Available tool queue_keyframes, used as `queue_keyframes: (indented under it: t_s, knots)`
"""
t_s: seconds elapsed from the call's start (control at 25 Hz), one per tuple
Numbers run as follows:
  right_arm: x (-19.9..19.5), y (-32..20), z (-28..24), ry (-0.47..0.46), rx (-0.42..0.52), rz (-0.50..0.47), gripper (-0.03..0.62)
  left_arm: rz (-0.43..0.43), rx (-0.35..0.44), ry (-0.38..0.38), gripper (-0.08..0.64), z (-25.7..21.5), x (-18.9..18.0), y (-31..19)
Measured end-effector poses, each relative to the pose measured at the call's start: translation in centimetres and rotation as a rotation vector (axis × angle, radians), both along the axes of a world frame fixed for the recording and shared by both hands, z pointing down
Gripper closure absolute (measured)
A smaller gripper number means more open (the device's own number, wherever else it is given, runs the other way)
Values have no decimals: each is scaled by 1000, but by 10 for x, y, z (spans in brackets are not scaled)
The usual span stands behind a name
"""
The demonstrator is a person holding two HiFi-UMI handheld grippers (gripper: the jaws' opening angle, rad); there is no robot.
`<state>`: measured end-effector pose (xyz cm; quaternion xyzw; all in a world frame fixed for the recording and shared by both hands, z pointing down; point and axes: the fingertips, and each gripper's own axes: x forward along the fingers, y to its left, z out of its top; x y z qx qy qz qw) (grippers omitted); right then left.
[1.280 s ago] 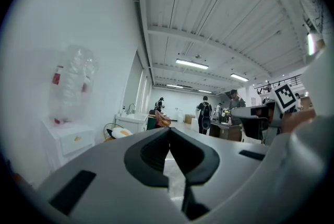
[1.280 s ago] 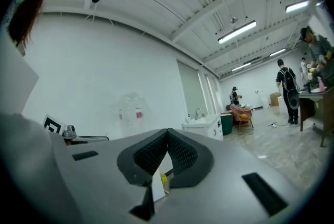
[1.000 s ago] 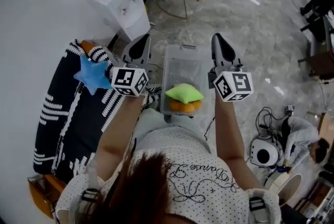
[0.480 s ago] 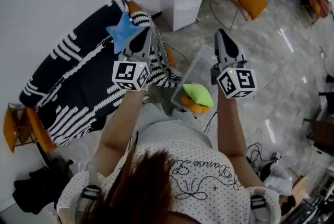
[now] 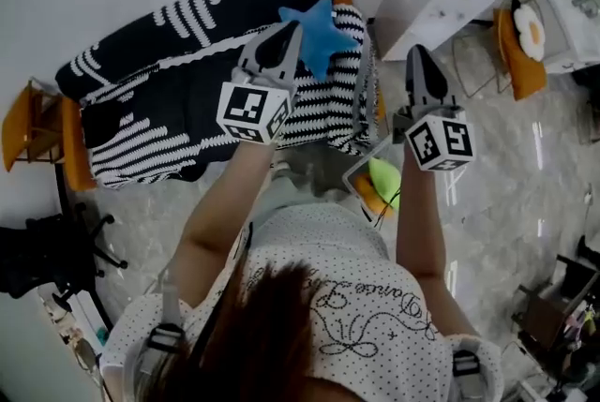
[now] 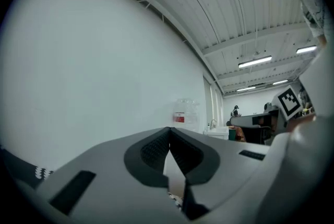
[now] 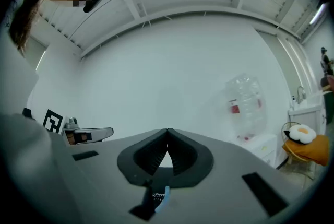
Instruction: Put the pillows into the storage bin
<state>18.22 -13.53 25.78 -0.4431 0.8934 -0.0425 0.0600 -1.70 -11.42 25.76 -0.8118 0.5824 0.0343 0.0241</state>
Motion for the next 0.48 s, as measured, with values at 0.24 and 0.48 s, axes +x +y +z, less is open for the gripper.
queue_keyframes:
  t_s: [0.24, 0.48]
  knots:
    - [-94, -16, 11, 1, -23, -70, 580, -82, -32, 28, 557, 13, -96, 3]
    - [-158, -26, 25, -4, -46, -111, 580, -127, -53, 23, 557, 26, -160, 6]
